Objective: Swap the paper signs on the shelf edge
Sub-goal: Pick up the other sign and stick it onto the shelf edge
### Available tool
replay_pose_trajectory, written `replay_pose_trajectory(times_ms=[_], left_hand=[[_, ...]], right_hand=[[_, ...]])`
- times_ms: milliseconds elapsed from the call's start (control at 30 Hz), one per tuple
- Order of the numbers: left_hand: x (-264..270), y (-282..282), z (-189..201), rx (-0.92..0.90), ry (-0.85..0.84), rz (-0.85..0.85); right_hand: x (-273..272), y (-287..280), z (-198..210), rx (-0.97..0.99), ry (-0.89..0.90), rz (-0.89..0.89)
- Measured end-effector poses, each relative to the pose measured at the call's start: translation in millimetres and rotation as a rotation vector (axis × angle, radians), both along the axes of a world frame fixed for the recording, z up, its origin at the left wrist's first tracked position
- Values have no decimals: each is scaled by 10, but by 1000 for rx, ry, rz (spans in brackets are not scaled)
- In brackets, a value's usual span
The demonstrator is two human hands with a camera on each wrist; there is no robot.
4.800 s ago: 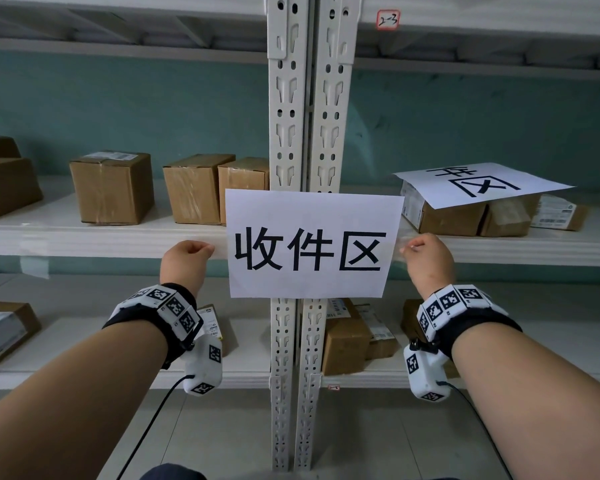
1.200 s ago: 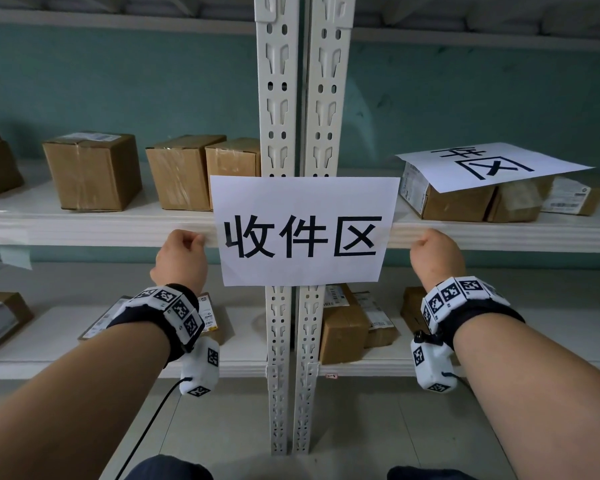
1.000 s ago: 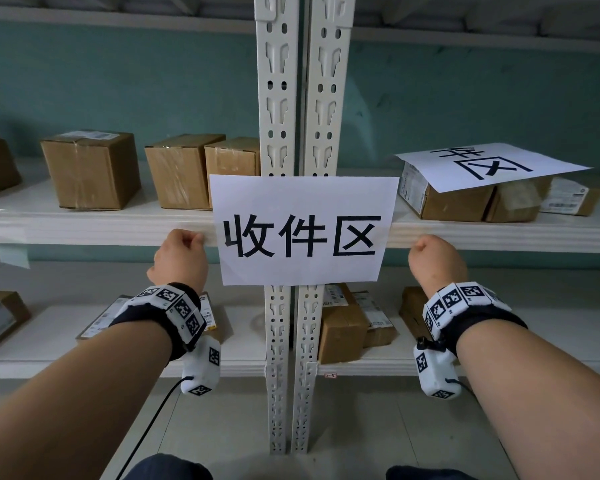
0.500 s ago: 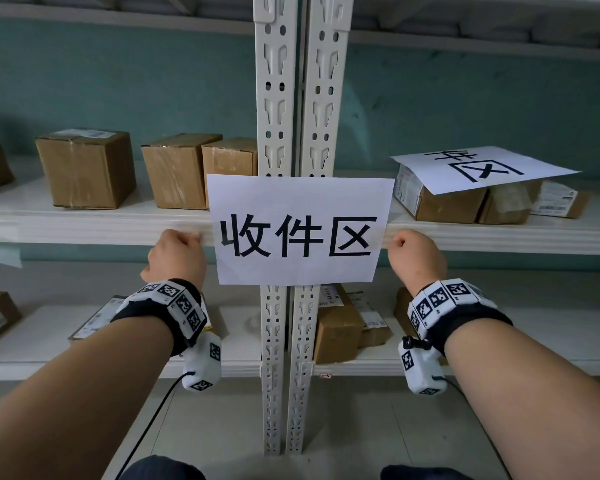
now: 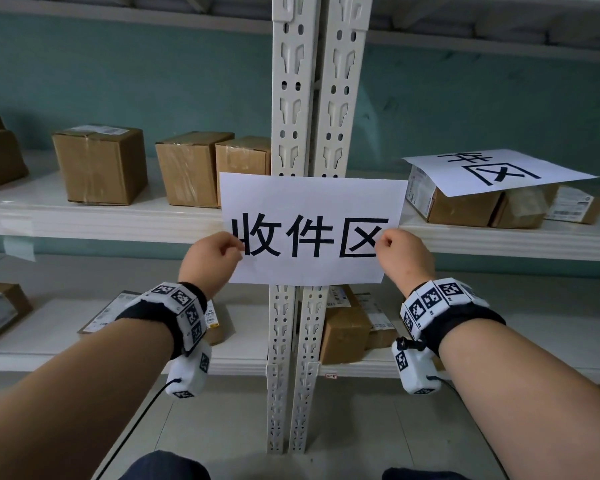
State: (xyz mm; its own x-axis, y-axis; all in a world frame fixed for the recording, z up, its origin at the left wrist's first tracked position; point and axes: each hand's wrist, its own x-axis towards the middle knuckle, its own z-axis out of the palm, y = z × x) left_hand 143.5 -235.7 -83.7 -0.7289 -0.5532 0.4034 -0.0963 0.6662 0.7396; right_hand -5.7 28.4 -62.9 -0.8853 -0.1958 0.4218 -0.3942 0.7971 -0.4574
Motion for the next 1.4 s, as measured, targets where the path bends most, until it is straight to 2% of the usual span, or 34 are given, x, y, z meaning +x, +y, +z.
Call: replay_pose_trajectory(times_ms=[167, 400, 500, 567, 633, 767, 833, 933, 1233, 1400], left_hand=[[-149, -48, 203, 195, 17, -18], [-103, -374, 192, 396, 143, 134], [-27, -589, 131, 438, 192, 262], [32, -650, 100, 466, 194, 290], [73, -521, 81, 370, 146, 268], [-30, -118, 101, 125, -15, 19], [-126, -29, 141, 148, -6, -50], [-200, -54, 181, 189, 7, -62], [-180, -280, 188, 286, 41, -22], [-154, -336, 182, 284, 53, 16]], right_hand=[[-34, -35, 12, 0, 13, 13], [-119, 107, -44, -1, -5, 11], [-133, 160, -101, 8, -27, -16], [-133, 178, -116, 4, -22, -32], [-102, 163, -102, 11, -16, 19], [9, 33, -16, 34, 6, 166], [11, -34, 22, 19, 6, 228], [-14, -92, 59, 3, -17, 284], [-139, -9, 142, 73, -45, 249], [-169, 56, 142, 31, -59, 236]])
